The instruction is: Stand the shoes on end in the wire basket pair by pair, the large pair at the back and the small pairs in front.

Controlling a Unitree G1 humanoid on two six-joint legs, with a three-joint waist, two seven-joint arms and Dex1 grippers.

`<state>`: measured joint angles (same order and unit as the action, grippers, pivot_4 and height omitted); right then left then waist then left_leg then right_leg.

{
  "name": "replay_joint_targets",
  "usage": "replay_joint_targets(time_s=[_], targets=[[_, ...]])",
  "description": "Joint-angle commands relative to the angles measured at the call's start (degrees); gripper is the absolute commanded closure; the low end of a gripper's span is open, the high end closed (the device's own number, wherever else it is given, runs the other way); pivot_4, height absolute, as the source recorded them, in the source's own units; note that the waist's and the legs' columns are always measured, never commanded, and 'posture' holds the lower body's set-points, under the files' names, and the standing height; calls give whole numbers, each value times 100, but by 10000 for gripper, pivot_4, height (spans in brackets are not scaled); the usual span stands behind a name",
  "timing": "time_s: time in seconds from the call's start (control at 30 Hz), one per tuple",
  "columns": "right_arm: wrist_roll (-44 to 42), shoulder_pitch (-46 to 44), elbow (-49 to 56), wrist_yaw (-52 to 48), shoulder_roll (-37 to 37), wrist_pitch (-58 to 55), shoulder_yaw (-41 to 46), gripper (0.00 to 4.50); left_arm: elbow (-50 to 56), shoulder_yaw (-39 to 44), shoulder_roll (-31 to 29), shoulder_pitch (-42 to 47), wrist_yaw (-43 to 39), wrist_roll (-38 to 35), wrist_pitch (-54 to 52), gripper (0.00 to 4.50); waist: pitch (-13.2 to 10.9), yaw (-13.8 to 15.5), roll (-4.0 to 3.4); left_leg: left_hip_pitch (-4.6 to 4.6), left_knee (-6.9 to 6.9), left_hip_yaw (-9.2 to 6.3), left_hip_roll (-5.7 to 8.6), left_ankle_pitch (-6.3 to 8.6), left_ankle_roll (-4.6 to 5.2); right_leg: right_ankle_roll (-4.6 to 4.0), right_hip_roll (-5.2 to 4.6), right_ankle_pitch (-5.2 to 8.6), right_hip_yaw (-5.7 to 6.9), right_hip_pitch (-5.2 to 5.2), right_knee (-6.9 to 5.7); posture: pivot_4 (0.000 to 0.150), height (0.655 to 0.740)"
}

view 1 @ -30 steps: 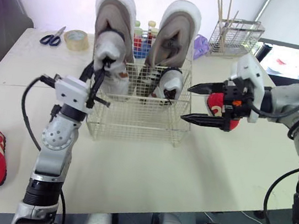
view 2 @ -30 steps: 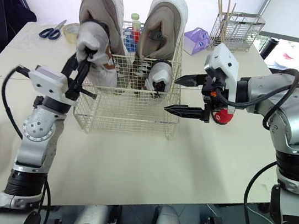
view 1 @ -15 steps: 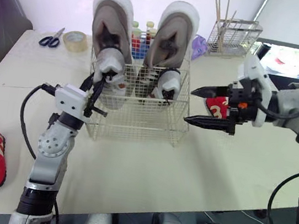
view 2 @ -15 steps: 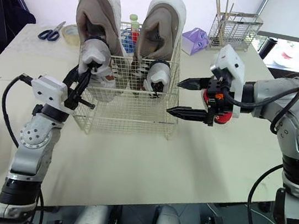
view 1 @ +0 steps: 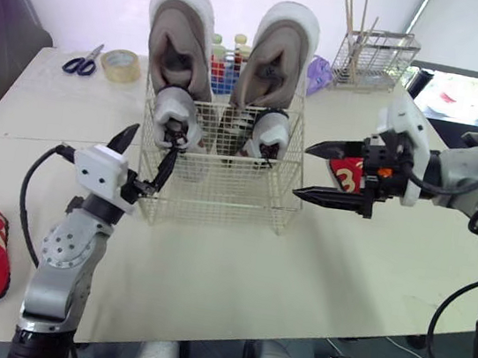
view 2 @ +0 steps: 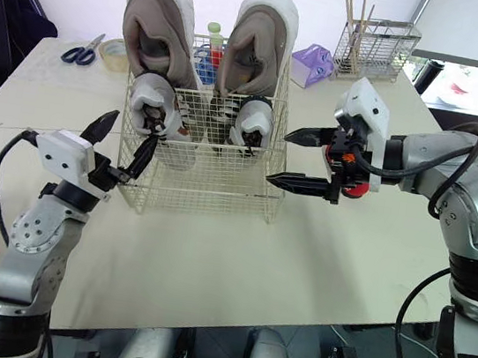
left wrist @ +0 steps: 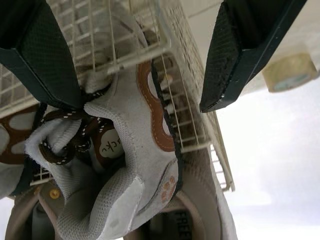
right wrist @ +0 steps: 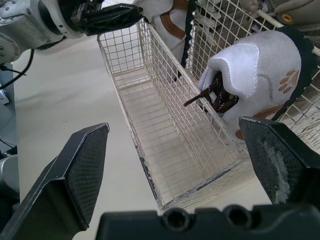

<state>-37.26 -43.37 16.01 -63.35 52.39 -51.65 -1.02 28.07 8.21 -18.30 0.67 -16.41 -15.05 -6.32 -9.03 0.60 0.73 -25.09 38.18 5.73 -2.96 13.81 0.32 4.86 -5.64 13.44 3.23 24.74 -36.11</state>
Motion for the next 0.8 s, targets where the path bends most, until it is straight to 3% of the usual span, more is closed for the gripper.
replay_joint_targets(time_s=[0.03,0.3,0.4,0.43,0.47,0.6,0.7,0.8], targets=[[31,-38,19,-10,-79,193,19,0,569,286,-234,-196,-116,-308,-370,6656,-2,-5,1,0,0,0,0,0,0,0,0,0,0,1,0,1500,7400],[70,11,-10,-53,-107,288,-26,0,1197,804,-489,-657,-255,-1053,-962,6656,-6,-4,1,-8,-1,-1,0,1,0,-1,-1,1,-1,6,7,1500,7400],[16,48,-50,11,-145,194,55,0,1559,1725,-673,-623,-9,-2665,-1477,6656,-8,-7,3,-11,-2,-3,-2,1,0,-1,-1,1,-1,10,5,1500,7400],[-14,28,-119,73,-207,164,105,0,1621,2083,-855,-582,130,-3455,-1676,6656,-9,-9,5,-11,-2,-6,-4,1,0,-1,0,1,0,11,4,1500,7400],[-76,-38,-324,187,-339,125,222,0,1681,2390,-1212,-584,152,-4241,-1912,1217,-10,-15,4,-12,-2,-11,-12,1,0,-1,1,1,0,12,2,1500,7400],[153,-214,-1101,425,-576,576,463,0,1859,3032,-2481,-804,248,-6271,-2542,297,-14,-5,2,-11,-2,-10,-7,1,-1,-2,-2,1,-1,9,5,1500,7400],[346,-286,-1501,699,-695,912,637,0,1958,3205,-3180,-1076,233,-6937,-2853,297,-19,-2,-4,-12,-1,-3,4,2,1,-2,-9,1,-6,5,13,1500,7400],[937,194,-2429,1436,-713,2168,1367,0,1957,2665,-4048,-826,913,-6783,-3366,297,-22,41,5,-12,-1,6,12,2,1,-1,-5,1,-3,5,13,1500,7400]])
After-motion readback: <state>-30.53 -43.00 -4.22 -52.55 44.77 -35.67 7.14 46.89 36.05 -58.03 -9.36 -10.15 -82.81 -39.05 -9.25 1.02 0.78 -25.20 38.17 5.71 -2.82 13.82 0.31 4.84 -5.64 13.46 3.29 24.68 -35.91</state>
